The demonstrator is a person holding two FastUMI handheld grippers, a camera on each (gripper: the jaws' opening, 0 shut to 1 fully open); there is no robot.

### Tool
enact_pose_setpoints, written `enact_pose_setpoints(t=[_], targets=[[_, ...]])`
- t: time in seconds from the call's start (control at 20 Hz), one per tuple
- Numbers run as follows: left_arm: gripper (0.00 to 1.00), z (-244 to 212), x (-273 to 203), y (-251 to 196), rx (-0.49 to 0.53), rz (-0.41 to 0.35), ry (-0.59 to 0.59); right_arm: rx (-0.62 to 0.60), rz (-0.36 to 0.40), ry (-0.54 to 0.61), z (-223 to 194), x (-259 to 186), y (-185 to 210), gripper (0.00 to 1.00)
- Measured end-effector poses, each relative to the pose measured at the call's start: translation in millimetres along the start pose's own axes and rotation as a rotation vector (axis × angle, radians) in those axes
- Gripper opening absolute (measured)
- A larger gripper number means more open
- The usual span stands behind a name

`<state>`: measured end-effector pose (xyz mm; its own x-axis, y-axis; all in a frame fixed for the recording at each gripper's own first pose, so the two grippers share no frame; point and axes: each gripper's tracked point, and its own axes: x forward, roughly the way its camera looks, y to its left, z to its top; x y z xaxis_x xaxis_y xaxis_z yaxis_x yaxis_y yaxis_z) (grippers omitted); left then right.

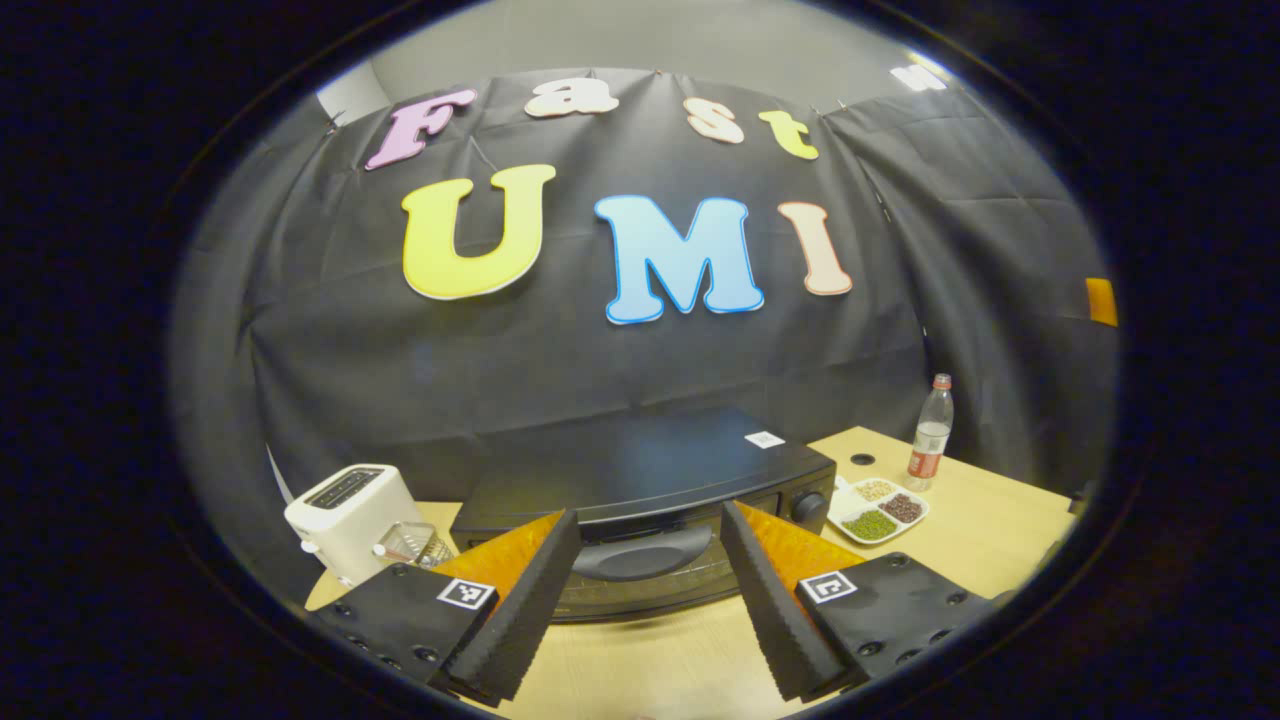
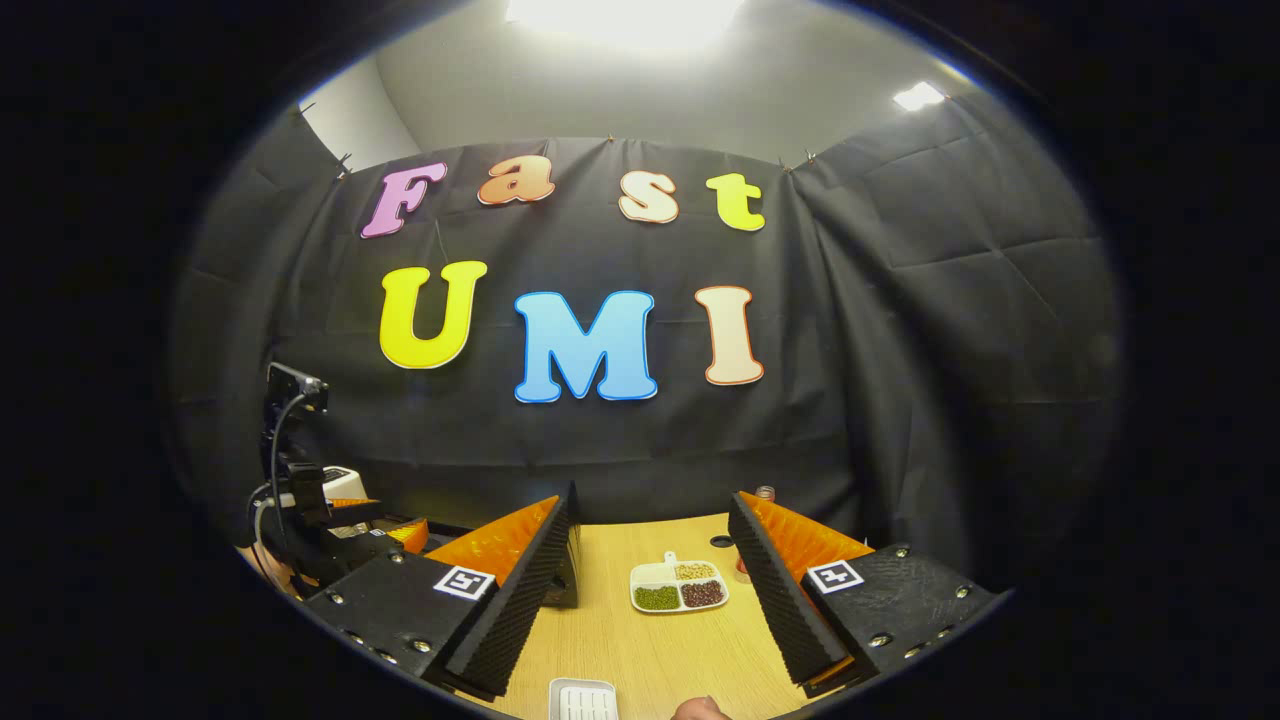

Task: Open the electric oven with the left hand, put the food in, and close the electric oven.

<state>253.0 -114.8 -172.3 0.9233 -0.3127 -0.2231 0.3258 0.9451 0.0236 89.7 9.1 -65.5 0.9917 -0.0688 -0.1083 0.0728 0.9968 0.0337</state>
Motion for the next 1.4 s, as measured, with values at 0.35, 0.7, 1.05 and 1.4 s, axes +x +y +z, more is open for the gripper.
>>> enact_pose_setpoints(t=[0.35, 0.7, 1.05, 1.4], targets=[[0.99, 66, -96, -17, -0.063, 0.110, -0.109, 0.095, 0.069, -0.004, 13, -18, -35, 0.98], [0.93, 101, -195, -46, -0.039, 0.234, -0.174, 0.055, 0.173, -0.047, 23, -48, -66, 0.98], [0.93, 112, -269, -56, -0.073, 0.304, -0.190, 0.031, 0.191, -0.082, 23, -70, -80, 0.98], [0.98, 109, -299, -34, -0.090, 0.326, -0.210, 0.004, 0.181, -0.098, 26, -83, -61, 0.98]])
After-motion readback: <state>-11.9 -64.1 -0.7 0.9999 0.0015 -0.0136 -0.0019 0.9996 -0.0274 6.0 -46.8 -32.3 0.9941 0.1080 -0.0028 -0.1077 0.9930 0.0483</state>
